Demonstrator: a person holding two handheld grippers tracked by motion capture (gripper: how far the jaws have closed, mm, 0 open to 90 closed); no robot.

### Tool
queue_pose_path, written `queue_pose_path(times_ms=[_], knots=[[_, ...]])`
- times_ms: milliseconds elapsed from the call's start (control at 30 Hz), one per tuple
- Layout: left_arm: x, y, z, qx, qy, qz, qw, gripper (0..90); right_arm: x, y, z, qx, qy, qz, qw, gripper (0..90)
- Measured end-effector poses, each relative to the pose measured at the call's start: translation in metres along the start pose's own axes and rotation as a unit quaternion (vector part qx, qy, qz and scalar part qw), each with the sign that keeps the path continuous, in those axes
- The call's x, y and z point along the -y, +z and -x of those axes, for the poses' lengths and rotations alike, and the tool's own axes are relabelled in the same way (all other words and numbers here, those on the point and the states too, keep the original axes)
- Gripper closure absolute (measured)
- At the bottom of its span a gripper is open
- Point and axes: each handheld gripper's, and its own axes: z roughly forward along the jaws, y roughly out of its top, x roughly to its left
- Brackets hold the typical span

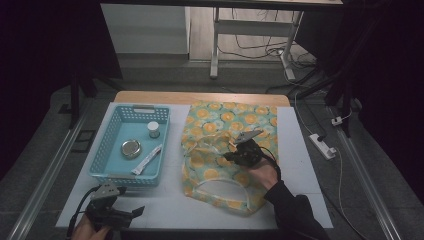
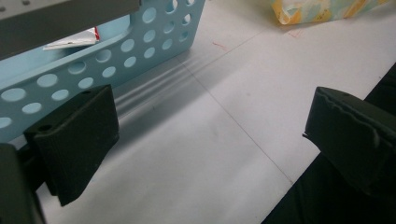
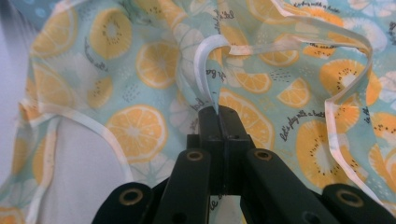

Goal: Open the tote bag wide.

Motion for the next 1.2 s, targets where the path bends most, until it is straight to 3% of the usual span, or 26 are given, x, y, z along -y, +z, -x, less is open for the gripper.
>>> queue_pose_path(times_ms=[600, 1200], knots=[[0.000, 0.000, -0.001, 0.001, -0.003, -0.001, 1.0000, 3.3, -0.016, -0.021, 0.002, 0.005, 0.012, 0.043, 0.9990, 90.0], [0.000, 0.000, -0.002, 0.003, -0.008, 0.000, 1.0000, 3.3, -0.030, -0.037, 0.003, 0.025, 0.019, 0.081, 0.9962, 90.0]])
